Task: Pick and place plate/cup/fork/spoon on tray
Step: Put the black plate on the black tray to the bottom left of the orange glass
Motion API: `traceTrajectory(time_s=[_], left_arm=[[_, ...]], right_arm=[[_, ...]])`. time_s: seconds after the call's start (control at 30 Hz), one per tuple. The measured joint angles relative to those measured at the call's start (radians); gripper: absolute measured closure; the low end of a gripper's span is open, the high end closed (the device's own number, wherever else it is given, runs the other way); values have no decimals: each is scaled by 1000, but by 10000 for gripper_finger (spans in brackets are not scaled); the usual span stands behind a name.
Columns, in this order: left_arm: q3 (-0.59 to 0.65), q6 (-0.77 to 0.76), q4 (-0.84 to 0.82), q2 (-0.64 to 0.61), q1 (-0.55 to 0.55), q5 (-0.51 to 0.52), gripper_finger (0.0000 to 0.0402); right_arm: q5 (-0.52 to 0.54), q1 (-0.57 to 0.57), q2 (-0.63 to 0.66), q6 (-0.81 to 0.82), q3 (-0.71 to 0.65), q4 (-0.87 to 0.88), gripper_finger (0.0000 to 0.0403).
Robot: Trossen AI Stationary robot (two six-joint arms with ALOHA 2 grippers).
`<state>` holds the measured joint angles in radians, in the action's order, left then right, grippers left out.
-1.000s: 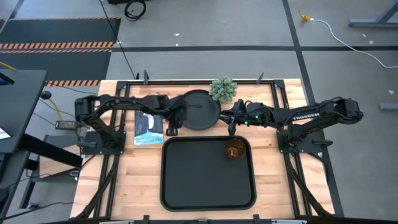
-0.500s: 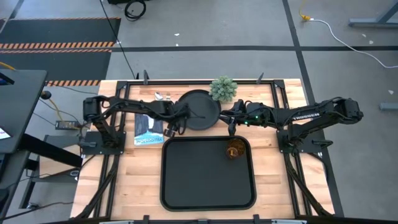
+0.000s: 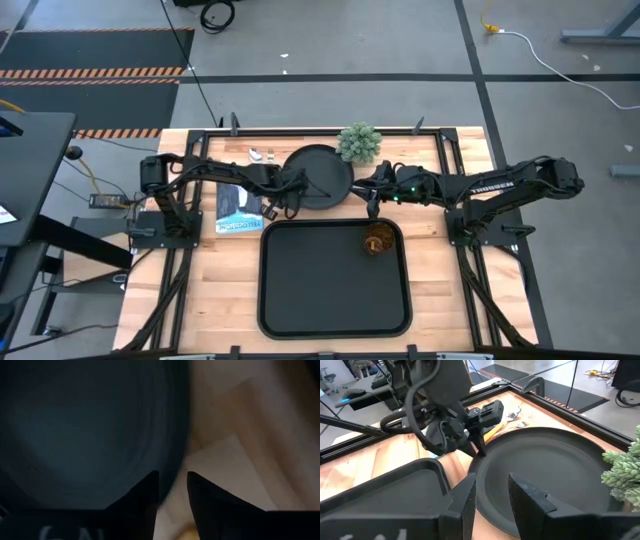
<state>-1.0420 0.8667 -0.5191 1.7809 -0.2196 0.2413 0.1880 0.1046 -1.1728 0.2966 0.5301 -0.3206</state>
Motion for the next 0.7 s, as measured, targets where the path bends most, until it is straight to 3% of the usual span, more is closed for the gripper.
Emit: traceTrajectory(time_s=[0.47, 0.7], left_arm=[[0, 77, 9, 16, 18, 57, 382], [0, 134, -1, 15, 23, 50, 390]], right_arm=[[-7, -6, 0, -1, -1, -18, 282], [-7, -6, 0, -3, -1, -20, 282]])
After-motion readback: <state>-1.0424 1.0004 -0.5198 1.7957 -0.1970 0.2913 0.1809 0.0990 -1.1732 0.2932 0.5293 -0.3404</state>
